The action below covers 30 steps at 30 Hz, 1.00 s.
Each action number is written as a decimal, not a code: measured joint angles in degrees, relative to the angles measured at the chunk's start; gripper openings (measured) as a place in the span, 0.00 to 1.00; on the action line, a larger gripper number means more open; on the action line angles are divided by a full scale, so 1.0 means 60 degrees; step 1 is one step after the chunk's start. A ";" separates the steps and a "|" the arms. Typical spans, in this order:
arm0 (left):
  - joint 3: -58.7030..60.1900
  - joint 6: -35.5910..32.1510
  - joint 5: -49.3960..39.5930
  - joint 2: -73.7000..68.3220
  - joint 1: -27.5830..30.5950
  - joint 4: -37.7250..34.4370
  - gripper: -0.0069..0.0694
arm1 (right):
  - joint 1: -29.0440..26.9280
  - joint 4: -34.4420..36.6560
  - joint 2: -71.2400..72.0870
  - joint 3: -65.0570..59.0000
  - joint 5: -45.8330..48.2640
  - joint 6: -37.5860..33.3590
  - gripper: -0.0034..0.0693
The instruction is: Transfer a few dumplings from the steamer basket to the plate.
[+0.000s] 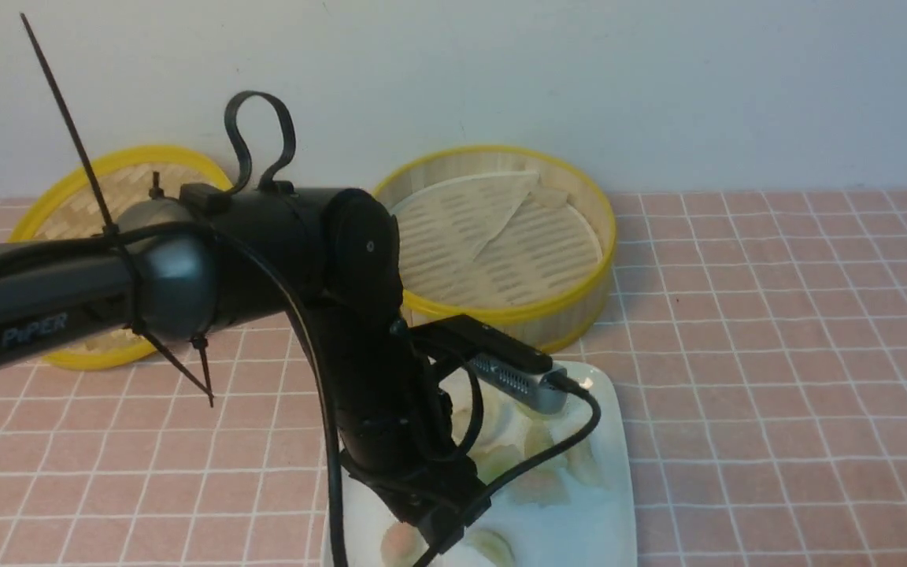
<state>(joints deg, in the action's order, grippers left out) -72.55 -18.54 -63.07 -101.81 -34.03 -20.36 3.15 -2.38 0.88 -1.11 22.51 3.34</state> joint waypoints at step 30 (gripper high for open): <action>0.4853 0.1069 0.6334 1.0782 0.0000 0.0552 0.08 | 0.0000 0.0008 0.0000 0.0000 0.0000 0.0000 0.03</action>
<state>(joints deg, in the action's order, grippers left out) -43.43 -12.12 -25.06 -37.12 -34.03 -17.05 3.15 -2.33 0.88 -1.11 22.51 3.34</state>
